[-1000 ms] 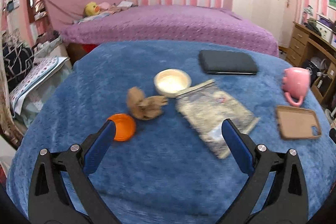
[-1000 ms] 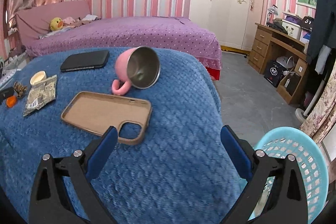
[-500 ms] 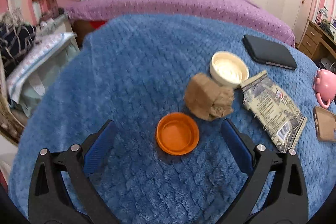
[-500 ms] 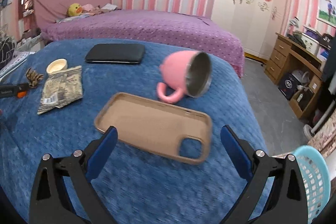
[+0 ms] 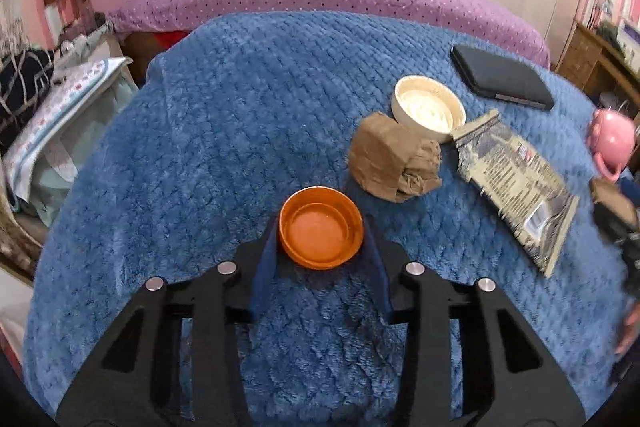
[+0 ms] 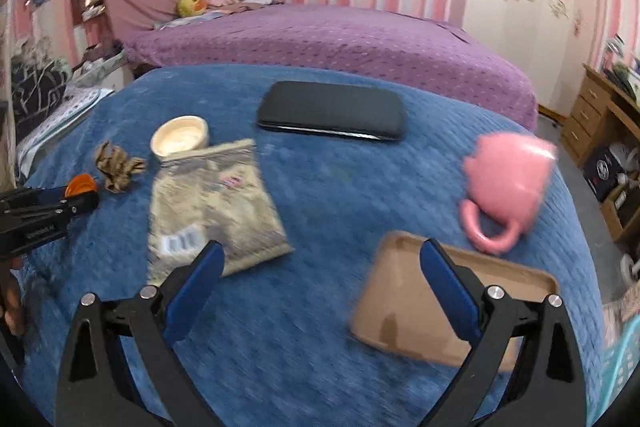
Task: Collect trash
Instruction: 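Grasp the printed snack packet with right tool while left tool holds the lid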
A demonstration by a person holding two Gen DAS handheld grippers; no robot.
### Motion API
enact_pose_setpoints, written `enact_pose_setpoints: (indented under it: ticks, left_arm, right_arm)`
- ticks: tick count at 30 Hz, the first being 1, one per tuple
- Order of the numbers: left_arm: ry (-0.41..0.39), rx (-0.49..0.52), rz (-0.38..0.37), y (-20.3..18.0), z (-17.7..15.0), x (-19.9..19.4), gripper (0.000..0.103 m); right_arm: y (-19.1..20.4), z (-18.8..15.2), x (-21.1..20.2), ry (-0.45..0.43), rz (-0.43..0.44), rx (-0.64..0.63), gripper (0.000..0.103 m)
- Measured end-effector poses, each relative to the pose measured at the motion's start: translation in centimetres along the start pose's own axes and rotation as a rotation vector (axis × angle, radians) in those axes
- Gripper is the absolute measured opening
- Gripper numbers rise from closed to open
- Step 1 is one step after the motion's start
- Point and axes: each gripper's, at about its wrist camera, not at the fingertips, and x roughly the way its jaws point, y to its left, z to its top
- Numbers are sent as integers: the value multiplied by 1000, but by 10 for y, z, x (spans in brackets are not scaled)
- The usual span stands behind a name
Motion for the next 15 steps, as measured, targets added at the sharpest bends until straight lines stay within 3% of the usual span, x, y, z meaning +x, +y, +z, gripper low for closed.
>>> enact_pose_setpoints:
  ticks: [6, 11, 13, 15]
  left_arm:
    - [-15, -5, -16, 5, 3, -6, 39]
    - [-27, 19, 1, -1, 3, -12, 39]
    - [-32, 19, 13, -1, 4, -14, 39]
    - [-34, 4, 12, 0, 6, -15, 40]
  right_arm:
    - [30, 19, 27, 31, 24, -79, 96]
    - [39, 24, 63, 142, 88, -92, 95]
    - [39, 24, 65, 152, 117, -93, 91]
    - [40, 23, 65, 151, 166, -95, 77]
